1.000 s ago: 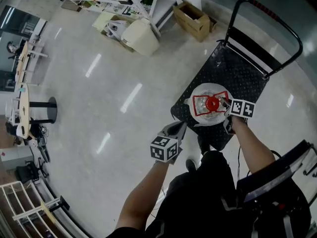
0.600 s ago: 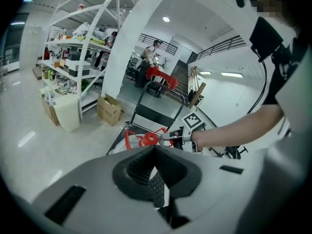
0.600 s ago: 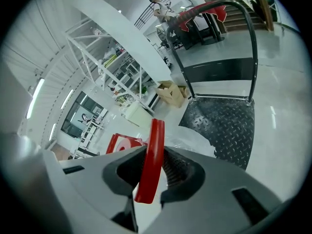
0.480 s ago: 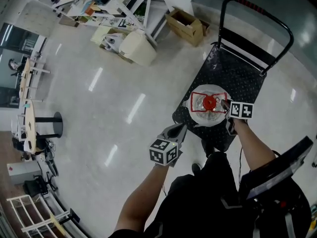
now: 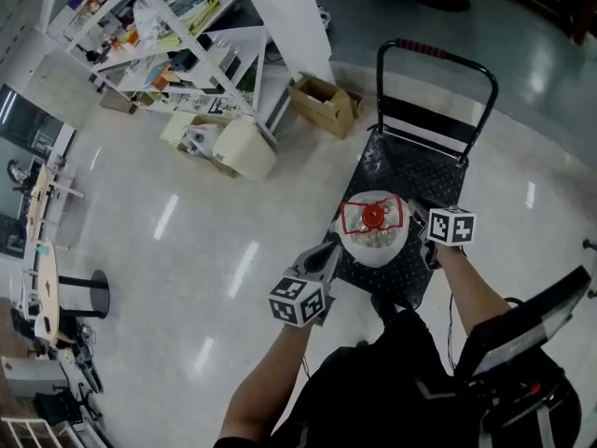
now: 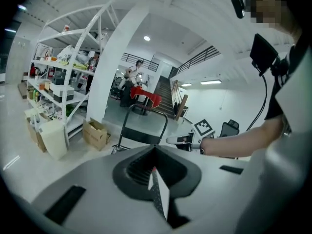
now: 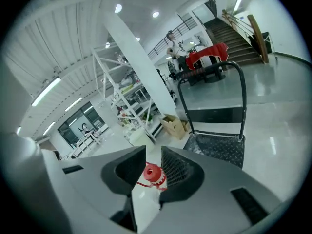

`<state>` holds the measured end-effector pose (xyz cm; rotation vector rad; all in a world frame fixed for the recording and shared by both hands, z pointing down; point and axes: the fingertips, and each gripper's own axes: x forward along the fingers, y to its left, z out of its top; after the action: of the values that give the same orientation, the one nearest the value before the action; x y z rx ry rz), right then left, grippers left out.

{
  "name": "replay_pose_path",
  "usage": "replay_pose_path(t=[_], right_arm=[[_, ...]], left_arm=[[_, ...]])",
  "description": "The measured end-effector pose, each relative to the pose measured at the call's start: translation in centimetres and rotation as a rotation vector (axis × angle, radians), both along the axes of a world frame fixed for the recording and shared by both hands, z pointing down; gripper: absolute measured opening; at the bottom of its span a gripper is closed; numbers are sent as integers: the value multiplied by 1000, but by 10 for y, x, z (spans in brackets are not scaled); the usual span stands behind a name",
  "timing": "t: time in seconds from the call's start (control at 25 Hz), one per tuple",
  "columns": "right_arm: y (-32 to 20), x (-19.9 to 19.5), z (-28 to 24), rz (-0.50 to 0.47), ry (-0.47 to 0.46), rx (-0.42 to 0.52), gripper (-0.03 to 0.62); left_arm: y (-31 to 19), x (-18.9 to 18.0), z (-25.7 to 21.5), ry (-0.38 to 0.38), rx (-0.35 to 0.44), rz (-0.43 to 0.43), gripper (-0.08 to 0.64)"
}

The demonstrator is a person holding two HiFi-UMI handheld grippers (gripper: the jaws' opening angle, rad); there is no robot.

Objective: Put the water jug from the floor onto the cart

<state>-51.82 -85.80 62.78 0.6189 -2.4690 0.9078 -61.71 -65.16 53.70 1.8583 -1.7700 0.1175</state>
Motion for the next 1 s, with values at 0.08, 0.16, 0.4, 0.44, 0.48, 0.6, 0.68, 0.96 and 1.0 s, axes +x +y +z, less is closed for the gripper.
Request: replay_pose_path(t=[0.08,0.16,0.4,0.44,0.48,0.6,0.68,0.96,1.0], right_arm=[[16,8,-40,-5,-55,48,69],[37,19,-74,-16,-83,107,18],[119,73,-144,-24,-92,246,2],[133,85,-153,-16,-85,263,3],[146,98,-160,-3,-82,275,2],[183,140,-176,47,-82,299,2],[203,168,-183,86,-69,309,3],[259,261,-204,188,-36,360,3],[266,272,-206,207,-46,363,3]], left_arm=[[5,9,-20,2,43,24,0],[14,22,-39,-3,94,58,0],[57,58,-77,-41,210,138,0],[66,64,-84,-39,231,151,0],[74,72,-90,-38,253,168,-1],[95,98,-101,-41,303,221,0],[105,120,-104,-41,310,260,0],[132,199,-123,-21,353,386,0],[134,209,-125,-25,359,402,0]])
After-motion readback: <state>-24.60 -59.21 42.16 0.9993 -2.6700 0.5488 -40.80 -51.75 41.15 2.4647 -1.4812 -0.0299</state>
